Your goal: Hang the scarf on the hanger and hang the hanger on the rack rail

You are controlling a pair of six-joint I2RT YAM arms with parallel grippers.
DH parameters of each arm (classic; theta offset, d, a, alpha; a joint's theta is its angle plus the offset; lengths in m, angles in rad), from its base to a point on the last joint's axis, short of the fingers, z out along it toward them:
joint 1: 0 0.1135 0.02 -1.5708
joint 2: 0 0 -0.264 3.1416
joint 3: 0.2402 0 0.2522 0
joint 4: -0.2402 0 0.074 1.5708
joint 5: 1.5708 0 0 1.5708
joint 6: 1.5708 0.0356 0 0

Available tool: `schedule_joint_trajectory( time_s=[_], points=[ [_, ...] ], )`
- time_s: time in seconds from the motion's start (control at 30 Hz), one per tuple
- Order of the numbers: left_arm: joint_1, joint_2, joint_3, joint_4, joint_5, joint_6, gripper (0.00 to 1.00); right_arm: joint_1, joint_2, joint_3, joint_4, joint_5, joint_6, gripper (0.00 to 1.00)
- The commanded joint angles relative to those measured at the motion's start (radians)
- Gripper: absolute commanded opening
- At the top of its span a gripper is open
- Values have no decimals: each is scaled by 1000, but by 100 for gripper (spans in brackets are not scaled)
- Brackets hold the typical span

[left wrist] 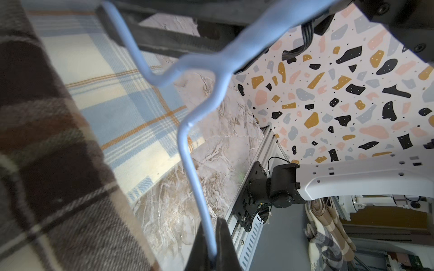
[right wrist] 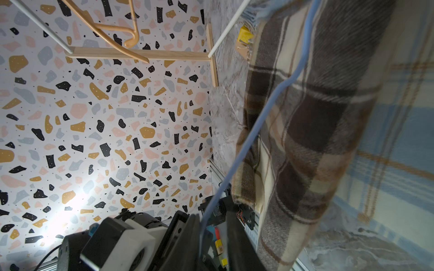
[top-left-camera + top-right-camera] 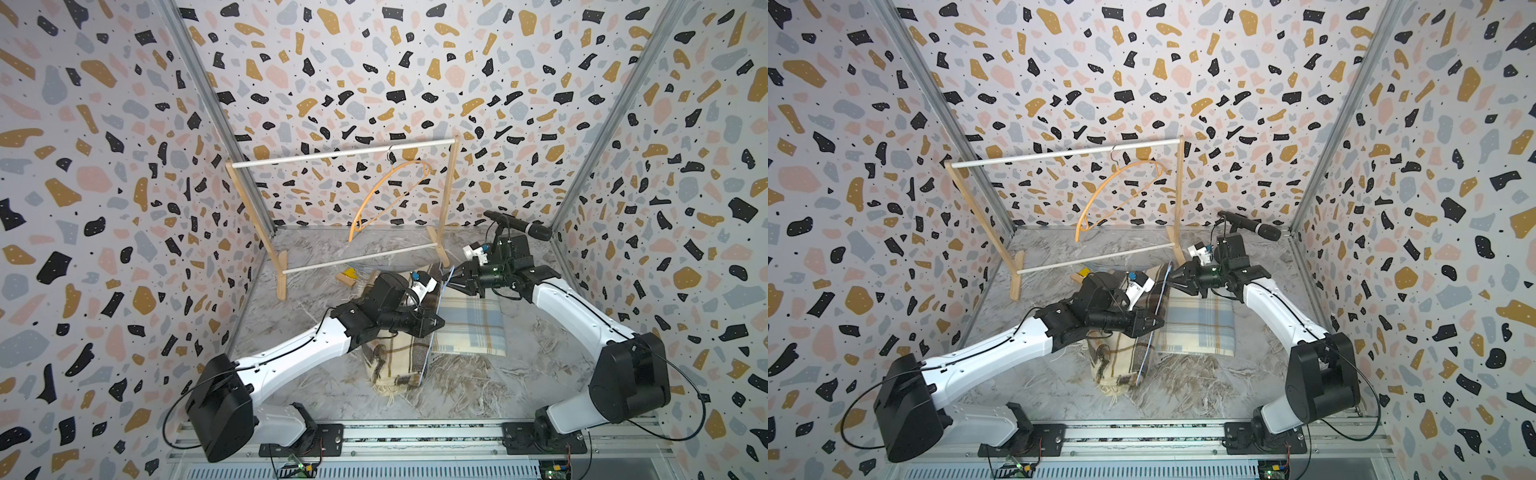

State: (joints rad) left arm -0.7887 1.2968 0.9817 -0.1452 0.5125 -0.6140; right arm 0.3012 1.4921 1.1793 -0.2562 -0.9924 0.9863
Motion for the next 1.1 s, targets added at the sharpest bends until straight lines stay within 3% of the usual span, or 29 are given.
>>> schedule_joint_trajectory(
  time_s=[0.0,0.23,0.47,0.73,0.93,1.07],
  points=[
    [58,-90,-18,69,-12,-70,0,-21,-55,66,-12,35,-36,38],
    [200,-250,6,-126,-9,-68,0,-97,-126,76,-75,123,-90,67],
    [363,-367,128,-387,-7,-3,0,-152,-167,58,-145,140,-154,76],
    [531,-331,331,-608,76,103,0,-155,-211,62,-221,182,-323,88],
    [557,-239,576,-743,66,161,0,-84,-334,-97,-54,211,-469,89],
    [586,-191,738,-875,-11,245,0,39,-386,-199,106,239,-565,89]
  ],
)
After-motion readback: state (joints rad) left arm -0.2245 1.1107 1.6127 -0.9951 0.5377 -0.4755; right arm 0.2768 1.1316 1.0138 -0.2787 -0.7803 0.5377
